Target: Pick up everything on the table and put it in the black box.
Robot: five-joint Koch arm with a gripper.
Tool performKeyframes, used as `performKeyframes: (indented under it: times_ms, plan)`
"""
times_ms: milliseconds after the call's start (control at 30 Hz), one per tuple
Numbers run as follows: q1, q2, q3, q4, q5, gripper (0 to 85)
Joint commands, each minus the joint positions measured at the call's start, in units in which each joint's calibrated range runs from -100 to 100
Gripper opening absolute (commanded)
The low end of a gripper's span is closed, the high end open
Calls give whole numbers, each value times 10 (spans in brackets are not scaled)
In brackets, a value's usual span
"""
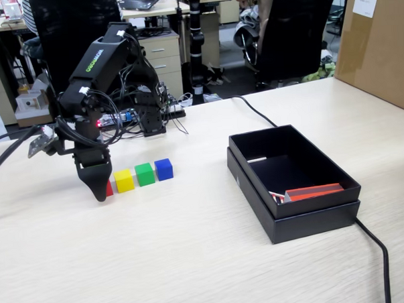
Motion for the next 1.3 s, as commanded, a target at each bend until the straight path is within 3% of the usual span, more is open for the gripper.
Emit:
performKeyframes:
  times_ms: [0, 67, 200, 267, 500, 600, 667, 967, 1133, 1267]
  plan:
    - [0, 2, 32, 11, 0, 311]
    - [1, 9, 29, 24, 0, 173]
    - [0, 13, 27, 29, 0, 156]
    - [0, 6, 35, 29, 0, 97]
    - [9, -107, 82, 29, 0, 92]
    - [46, -181, 136, 29, 24, 94]
    - [94, -215, 181, 19, 56, 94]
    - [277, -140, 344, -6, 158, 93]
    - [332, -14, 421, -6, 186, 94]
    - [349, 118, 443, -6, 195, 96]
